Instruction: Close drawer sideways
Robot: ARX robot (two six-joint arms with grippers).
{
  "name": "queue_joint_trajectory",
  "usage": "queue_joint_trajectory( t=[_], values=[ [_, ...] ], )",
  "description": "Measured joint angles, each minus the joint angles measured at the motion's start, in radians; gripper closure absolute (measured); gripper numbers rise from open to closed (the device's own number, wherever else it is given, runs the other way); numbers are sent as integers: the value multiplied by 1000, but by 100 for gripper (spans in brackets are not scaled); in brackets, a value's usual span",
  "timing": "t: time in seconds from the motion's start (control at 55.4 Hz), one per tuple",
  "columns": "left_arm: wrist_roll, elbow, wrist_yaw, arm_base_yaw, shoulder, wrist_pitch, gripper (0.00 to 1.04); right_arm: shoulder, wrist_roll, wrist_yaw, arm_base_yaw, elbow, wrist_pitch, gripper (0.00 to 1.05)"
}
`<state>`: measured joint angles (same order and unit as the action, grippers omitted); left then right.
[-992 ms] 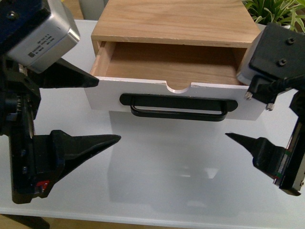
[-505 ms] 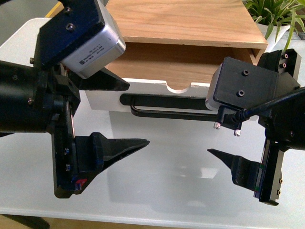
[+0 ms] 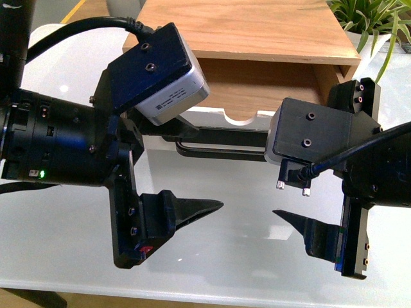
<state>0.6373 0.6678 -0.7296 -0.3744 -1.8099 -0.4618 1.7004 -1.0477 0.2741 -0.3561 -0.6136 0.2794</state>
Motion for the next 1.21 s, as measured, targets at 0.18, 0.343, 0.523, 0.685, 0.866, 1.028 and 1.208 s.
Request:
queue_joint_trajectory(
  t=[0.18,0.343,0.523,0.685,0.866,1.028,1.208],
  values=[
    [2,54,8,-6,-48,27,9,27,-5,1,2,-30,0,9],
    [3,79,16,-11,-74,39,9,42,-20,2,4,-39,-3,9],
    [2,101,20,-18,-103,39,9,59,-27,5,4,-48,-9,9],
    [3,120,19,-32,-123,51,9,80,-42,7,3,-67,-18,9],
    [6,141,22,-44,-146,65,9,98,-49,7,2,-82,-26,9],
    [8,166,26,-55,-170,74,9,108,-52,7,1,-95,-28,9],
    [15,198,43,-63,-200,96,9,119,-56,7,-2,-104,-35,9]
  ],
)
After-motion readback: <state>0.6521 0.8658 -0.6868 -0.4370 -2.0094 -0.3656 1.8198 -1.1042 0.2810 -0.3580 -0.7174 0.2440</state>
